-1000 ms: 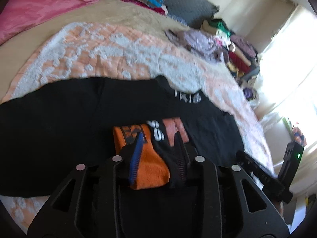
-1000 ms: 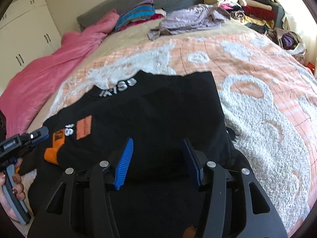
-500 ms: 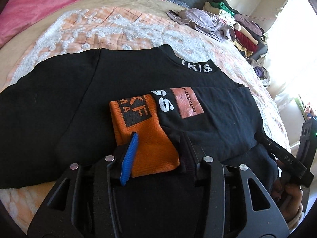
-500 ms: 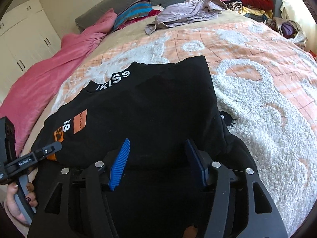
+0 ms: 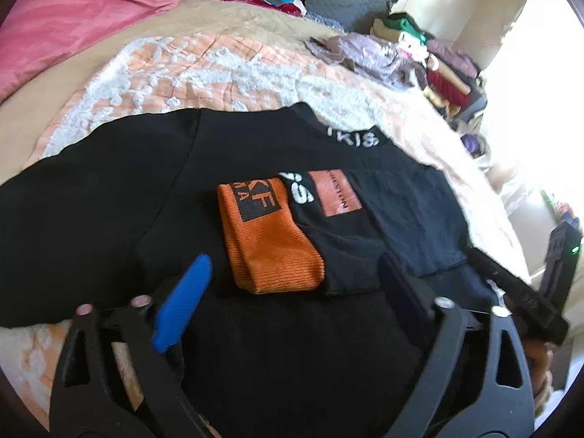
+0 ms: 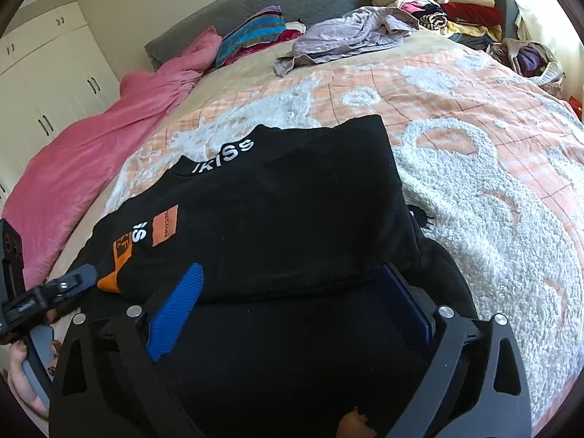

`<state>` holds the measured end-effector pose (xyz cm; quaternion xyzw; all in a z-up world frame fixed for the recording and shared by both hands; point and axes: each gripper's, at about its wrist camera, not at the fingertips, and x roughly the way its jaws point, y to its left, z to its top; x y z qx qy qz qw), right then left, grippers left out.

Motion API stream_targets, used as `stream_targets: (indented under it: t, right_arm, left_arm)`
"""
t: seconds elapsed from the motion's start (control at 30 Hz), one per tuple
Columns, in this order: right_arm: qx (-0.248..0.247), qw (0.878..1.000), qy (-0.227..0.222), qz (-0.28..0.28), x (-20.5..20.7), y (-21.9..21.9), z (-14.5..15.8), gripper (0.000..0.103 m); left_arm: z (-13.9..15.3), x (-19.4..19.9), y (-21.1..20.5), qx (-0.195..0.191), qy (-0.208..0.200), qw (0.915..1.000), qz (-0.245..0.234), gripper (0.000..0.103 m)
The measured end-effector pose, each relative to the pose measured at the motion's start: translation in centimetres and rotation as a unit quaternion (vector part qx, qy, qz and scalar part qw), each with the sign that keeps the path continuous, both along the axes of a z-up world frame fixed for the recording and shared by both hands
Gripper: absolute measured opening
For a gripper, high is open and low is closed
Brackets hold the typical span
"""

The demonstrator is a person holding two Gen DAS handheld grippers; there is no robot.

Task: Fold small clothes
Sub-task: 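Lay the sleeve flat on the body and open the right tool, then move the left tool to the other orange cuff and grasp it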

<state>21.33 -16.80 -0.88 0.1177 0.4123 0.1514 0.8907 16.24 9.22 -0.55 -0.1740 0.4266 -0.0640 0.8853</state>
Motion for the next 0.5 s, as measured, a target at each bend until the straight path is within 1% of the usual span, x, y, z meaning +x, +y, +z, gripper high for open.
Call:
stream_targets:
  t: [0.07,0.2,0.33,0.5]
  right_arm:
    - [-0.002,1.000,-0.004,0.000,-0.1,0.1,0.2,0.096]
    - [-0.009,1.000,-0.020,0.006,-0.7,0.7,0.8,0.098]
    - [-0.019,0.999,-0.039,0.020,-1.3,2.0,1.8,0.098]
    - [-0.023,0.997,-0.060,0.040,-1.9,3.9,3.2,0.098]
  left_arm:
    - [0.5,-0.4,0.4,0.005,-0.008,0.9999,0.010,0.093]
    - [1.1,-1.2,1.4,0.014,-0.019,0.9992,0.031,0.093]
    - [1.5,-2.5,3.4,0.022,-0.029,0.9971,0.066,0.093]
    - [1.3,-4.1,6.5,0.014,-0.032,0.9937,0.107,0.093]
